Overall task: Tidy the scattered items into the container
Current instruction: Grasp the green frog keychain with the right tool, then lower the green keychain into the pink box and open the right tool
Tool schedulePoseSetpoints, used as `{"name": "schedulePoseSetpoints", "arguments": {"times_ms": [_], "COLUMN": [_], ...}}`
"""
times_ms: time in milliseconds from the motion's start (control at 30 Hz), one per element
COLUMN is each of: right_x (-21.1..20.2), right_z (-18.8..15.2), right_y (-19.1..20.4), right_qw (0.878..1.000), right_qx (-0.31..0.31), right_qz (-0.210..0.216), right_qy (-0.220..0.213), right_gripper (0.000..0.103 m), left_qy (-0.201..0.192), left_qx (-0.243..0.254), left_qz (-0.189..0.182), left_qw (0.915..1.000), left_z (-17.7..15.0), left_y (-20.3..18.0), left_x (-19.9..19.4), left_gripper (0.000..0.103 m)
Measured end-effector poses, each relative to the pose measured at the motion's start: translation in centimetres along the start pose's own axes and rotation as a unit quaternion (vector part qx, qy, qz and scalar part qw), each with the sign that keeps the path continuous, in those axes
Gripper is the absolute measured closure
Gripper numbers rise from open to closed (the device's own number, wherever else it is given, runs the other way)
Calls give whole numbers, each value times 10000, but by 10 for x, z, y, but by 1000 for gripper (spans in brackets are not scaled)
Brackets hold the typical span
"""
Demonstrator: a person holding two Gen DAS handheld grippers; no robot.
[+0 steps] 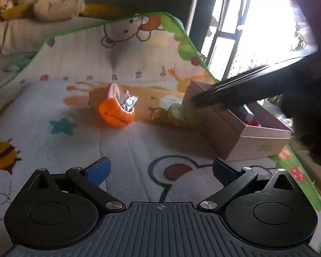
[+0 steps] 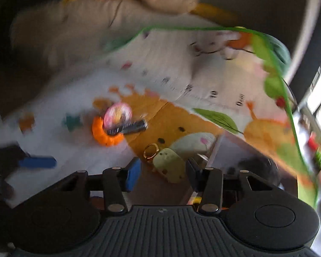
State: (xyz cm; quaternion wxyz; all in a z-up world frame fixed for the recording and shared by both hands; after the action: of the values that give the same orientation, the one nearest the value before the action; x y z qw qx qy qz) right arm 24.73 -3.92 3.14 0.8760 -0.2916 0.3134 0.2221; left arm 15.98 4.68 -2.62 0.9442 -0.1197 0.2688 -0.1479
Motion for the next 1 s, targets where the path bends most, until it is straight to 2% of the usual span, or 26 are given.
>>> {"name": "schedulePoseSetpoints", "arguments": {"times_ms": [133, 233, 300, 333, 367, 467, 567, 667, 700, 733, 833, 1000], "right_x": [44, 68, 80, 80, 80, 67, 35, -16, -32, -45, -75, -86], "right_z": [4, 4, 2, 3, 3, 3, 5, -1, -7, -14, -45, -113], "right_y": [15, 18, 22, 23, 23, 17, 10, -2, -7, -11, -24, -29], "right_qw": [9950, 9867, 9843, 9849, 9857, 9908, 9970, 9987, 9975, 9954, 9853, 9839], "right_qx": [-709, -1194, -1337, -1340, -1281, -919, -452, 256, 478, 698, 1380, 1633], "right_qz": [-196, -676, -598, -529, -376, -213, -94, 366, 505, 654, 1011, 701], "right_qy": [674, 868, 986, 962, 1028, 973, 616, 234, 126, 79, 17, 191], "right_gripper": [51, 37, 40, 50, 55, 57, 57, 57, 76, 86, 86, 86], "left_qy": [-16, 14, 45, 45, 41, 29, 34, 11, 0, -11, -24, -11], "left_qx": [-243, -318, -371, -404, -438, -561, -680, -728, -737, -744, -755, -693], "left_qz": [-126, -189, -210, -234, -266, -322, -299, -302, -303, -305, -294, -204], "left_qw": [9996, 9993, 9991, 9989, 9987, 9979, 9972, 9969, 9968, 9968, 9967, 9974], "left_z": [-2, -2, -3, -3, -3, -3, -3, -2, -2, -2, -2, -3], "left_y": [6, 7, 9, 10, 11, 14, 17, 18, 18, 19, 18, 17], "left_x": [-2, -1, 0, 1, 0, 0, 0, -1, -1, -1, -1, 0], "left_gripper": [0, 0, 0, 0, 0, 0, 0, 0, 0, 0, 0, 0]}}
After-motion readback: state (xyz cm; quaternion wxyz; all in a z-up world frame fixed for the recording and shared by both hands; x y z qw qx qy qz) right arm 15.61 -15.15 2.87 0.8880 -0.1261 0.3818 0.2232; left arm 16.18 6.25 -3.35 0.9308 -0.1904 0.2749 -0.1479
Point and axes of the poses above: each gripper's, at about its wrist camera, not at the fingertips, and x roughly the way its jaws point, y to its left, z to its top, the point moved 7 cm from there along x, roughly the way its jaws point, and after that the axes turned 5 degrees about -z, right-handed, at the moved point
